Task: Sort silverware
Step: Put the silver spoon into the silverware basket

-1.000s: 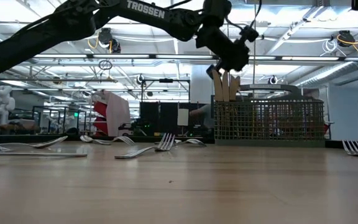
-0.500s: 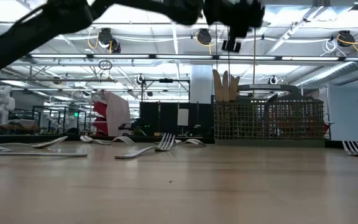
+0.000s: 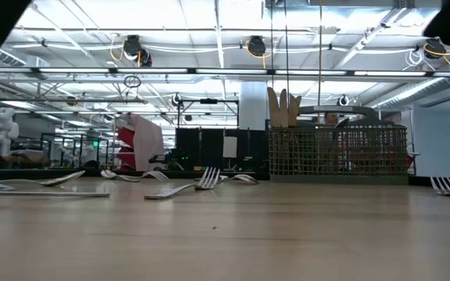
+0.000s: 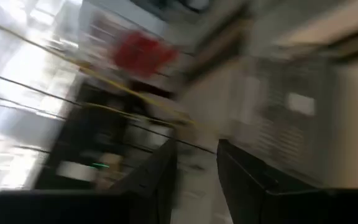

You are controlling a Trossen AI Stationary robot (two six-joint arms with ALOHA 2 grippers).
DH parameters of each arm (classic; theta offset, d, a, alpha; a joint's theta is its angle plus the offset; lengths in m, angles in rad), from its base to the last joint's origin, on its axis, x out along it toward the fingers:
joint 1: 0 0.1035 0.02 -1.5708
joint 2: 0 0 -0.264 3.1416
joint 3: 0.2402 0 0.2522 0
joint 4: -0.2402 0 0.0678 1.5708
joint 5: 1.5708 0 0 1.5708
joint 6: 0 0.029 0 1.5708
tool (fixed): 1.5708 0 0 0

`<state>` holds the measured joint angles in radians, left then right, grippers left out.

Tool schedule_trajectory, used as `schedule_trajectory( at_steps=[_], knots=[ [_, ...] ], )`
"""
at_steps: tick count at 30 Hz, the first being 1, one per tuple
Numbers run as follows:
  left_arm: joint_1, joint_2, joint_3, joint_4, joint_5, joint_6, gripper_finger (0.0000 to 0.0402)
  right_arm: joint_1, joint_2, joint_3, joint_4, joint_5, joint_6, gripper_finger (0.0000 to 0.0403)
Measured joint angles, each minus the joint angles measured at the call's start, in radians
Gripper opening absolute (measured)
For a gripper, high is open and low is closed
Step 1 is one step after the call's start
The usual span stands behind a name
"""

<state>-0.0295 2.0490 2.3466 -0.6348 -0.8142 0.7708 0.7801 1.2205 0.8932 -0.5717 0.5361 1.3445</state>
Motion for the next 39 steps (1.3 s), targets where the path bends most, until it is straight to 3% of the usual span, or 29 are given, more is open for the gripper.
schedule_trajectory(
  at_steps=[2, 5, 8, 12, 19, 25, 28, 33, 35, 39],
  knots=[
    [-0.027, -0.035, 0.0, -0.229, 0.076, -0.222, 0.0123, -0.009, 0.0, 0.0, 0.0, 0.02, -0.029, 0.0161],
    [-0.052, -0.071, 0.0, -0.529, 0.307, -0.544, 0.0123, -0.019, 0.0, 0.0, 0.001, 0.048, -0.069, 0.0161],
    [-0.079, -0.077, 0.0, -0.749, 0.511, -0.761, 0.0123, -0.027, 0.0, 0.0, 0.001, 0.054, -0.112, 0.0161],
    [-0.166, -0.069, -0.009, -0.946, 0.546, -0.864, 0.0123, -0.032, 0.0, 0.0, -0.001, 0.072, -0.165, 0.0161],
    [-0.323, -0.147, -0.161, -0.933, 0.527, -0.905, 0.0123, -0.046, 0.0, 0.0, -0.004, 0.068, -0.252, 0.0161],
    [-0.415, -0.295, -0.484, -0.88, 0.602, -1.055, 0.0123, -0.06, 0.0, 0.0, 0.002, 0.064, -0.301, 0.0161],
    [-0.46, -0.399, -0.72, -0.739, 0.652, -1.176, 0.0123, -0.067, 0.0, 0.0, 0.004, 0.061, -0.324, 0.0161],
    [-0.54, -0.538, -1.109, -0.306, 0.687, -1.413, 0.0123, -0.07, 0.0, 0.0, 0.008, 0.062, -0.355, 0.0161],
    [-0.575, -0.555, -1.214, -0.197, 0.688, -1.501, 0.0123, -0.072, 0.0, 0.0, 0.008, 0.061, -0.358, 0.0161],
    [-0.639, -0.552, -1.345, -0.161, 0.683, -1.614, 0.0123, -0.072, 0.0, 0.0, 0.008, 0.061, -0.361, 0.0161]
  ],
)
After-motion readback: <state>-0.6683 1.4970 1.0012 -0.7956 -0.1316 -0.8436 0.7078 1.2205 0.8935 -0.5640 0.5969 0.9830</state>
